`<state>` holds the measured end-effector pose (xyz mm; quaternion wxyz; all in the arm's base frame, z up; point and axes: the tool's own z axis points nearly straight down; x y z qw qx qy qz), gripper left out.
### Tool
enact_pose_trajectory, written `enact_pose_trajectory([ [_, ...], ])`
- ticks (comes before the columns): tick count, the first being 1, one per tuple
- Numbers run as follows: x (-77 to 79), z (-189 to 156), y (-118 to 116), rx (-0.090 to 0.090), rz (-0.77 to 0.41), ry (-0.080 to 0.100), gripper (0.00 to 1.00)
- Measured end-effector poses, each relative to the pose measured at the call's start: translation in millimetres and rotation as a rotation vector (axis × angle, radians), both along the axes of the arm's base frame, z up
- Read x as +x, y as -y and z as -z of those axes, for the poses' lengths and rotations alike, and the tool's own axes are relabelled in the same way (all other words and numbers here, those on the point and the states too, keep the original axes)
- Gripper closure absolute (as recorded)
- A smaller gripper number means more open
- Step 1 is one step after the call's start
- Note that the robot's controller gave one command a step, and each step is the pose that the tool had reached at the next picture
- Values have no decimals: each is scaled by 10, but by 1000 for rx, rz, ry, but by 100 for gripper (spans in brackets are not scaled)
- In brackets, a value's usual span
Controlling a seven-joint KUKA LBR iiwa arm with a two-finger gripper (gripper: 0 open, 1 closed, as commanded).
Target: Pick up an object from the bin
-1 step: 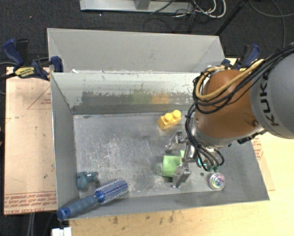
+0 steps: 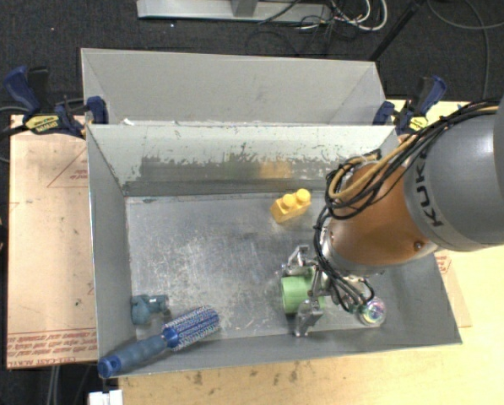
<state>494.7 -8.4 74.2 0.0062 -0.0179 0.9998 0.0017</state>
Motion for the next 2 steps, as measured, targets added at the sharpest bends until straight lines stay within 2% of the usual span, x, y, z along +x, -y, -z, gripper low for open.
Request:
enact_pose_trajectory([
  [2,35,-39,-17,-2,0,-10,0],
])
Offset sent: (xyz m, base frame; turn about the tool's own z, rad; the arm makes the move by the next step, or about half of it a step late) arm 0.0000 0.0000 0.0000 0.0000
